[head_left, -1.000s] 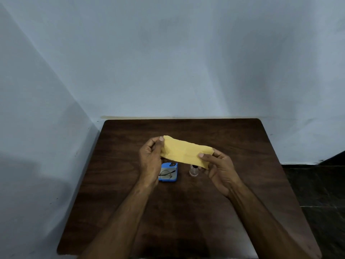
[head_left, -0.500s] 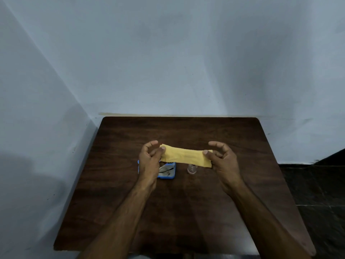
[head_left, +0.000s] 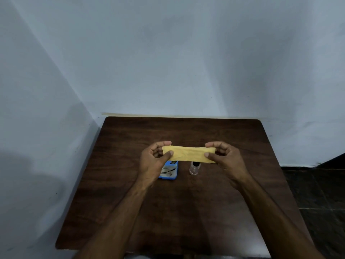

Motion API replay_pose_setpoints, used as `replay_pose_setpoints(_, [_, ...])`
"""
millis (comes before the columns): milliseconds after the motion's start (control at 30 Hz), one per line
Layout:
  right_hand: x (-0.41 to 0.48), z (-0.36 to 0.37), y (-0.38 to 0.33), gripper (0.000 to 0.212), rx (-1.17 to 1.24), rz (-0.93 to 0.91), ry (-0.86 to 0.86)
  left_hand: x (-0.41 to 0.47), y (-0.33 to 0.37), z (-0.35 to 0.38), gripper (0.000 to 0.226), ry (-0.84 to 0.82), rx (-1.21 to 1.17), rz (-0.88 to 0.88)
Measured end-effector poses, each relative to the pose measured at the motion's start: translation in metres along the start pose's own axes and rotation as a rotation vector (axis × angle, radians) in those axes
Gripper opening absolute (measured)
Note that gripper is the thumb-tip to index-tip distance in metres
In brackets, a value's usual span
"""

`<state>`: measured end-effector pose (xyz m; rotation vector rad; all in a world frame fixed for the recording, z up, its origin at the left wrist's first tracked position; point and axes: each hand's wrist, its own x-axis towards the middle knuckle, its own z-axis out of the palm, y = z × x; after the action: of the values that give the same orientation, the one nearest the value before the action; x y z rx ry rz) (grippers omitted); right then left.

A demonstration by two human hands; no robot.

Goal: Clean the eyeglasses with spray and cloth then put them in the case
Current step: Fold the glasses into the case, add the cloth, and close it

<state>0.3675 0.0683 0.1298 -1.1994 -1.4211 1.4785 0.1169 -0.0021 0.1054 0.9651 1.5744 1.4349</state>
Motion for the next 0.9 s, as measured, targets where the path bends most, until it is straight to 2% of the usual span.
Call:
replay_pose_setpoints(300, [0.004,-0.004,-0.007,0.018,-0.346,-0.035,-0.051,0.005,-0.008,-0.007,0.023,-0.007,0.251,0.054])
replay_pose_setpoints(467, [0.006,-0.005,-0.005,0.012,-0.391,-0.005,-0.068,0.005,-0.009,-0.009,0.01,-0.041,0.313,0.045])
replay_pose_setpoints(600, [0.005,-0.005,-0.006,0.006,-0.373,-0.004,-0.103,0.006,-0.014,-0.011,0.013,-0.048,0.313,0.036])
replay_pose_setpoints(767, [0.001,-0.001,-0.001,0.014,-0.297,-0.009,-0.073,0.003,-0.014,-0.009,0.02,-0.045,0.213,-0.066])
replay_pose_setpoints(900, [-0.004,0.005,0.002,0.01,-0.093,0.055,-0.103,-0.004,-0.013,-0.005,0.027,-0.044,0.096,-0.144])
